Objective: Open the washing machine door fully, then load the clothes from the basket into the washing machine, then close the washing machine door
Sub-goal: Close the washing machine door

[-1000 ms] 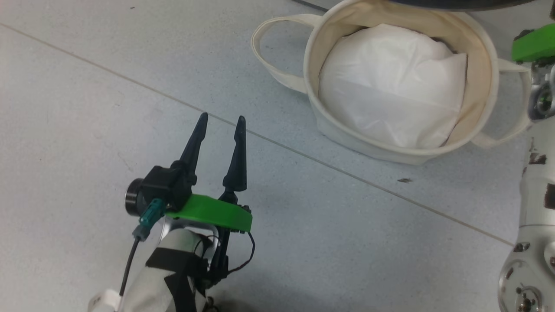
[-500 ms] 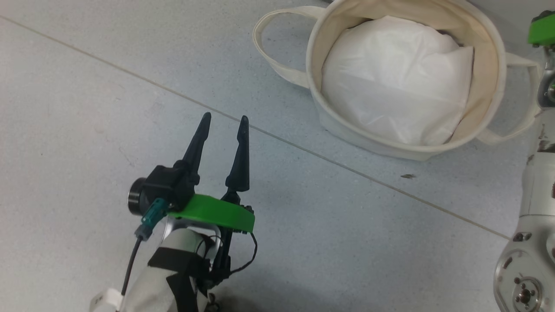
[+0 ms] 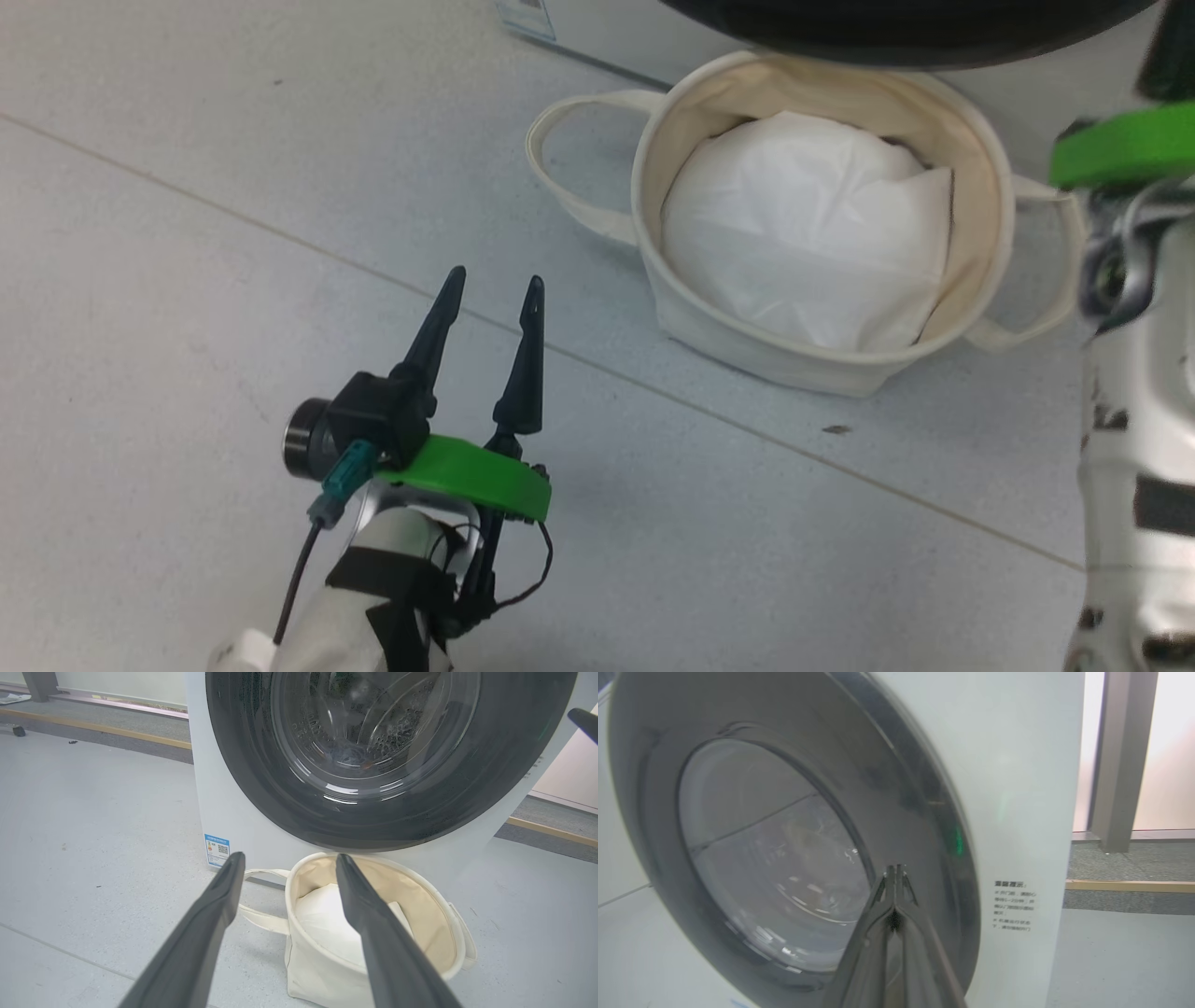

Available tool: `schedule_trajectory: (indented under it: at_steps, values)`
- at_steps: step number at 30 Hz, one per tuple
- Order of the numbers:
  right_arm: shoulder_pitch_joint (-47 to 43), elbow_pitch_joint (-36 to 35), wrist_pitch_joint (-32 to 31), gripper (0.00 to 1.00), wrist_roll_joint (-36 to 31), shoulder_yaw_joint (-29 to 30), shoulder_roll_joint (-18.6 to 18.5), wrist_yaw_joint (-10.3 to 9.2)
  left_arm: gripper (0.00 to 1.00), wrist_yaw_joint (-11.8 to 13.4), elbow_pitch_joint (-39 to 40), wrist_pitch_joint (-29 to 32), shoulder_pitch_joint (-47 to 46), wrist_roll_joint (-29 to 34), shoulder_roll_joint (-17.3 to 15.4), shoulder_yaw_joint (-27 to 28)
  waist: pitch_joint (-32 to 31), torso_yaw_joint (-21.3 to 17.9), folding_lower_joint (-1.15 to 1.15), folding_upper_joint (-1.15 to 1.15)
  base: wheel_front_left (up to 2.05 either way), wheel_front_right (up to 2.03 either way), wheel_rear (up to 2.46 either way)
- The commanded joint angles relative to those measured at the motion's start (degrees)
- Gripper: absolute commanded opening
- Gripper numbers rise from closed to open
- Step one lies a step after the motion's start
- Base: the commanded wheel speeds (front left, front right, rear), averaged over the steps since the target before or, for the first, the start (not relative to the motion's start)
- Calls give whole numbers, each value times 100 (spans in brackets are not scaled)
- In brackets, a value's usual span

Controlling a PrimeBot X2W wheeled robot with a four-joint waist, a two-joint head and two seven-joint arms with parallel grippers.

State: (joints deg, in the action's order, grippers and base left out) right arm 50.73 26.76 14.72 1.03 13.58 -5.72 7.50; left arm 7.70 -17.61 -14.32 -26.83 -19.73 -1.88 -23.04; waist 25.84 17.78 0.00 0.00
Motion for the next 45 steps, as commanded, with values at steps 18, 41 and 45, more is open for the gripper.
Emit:
schedule_trajectory:
  at_steps: [18, 41, 45]
  values:
    - [-3562, -2087, 28, 0, 938, -1153, 250, -1, 100, -592, -17, -68, 839, 443, -99, 659, -1687, -1168, 0, 0, 0, 0, 0]
    - [-4956, -2420, 28, 100, 1194, -1205, 283, -1, 100, -556, -117, -68, 1324, 469, -99, 1068, -2170, -1574, 0, 0, 0, 0, 0]
    - [-4952, -2432, 28, 100, 1086, -1039, 283, -1, 100, -584, -254, -68, 1312, 330, -99, 972, -2174, -1541, 0, 0, 0, 0, 0]
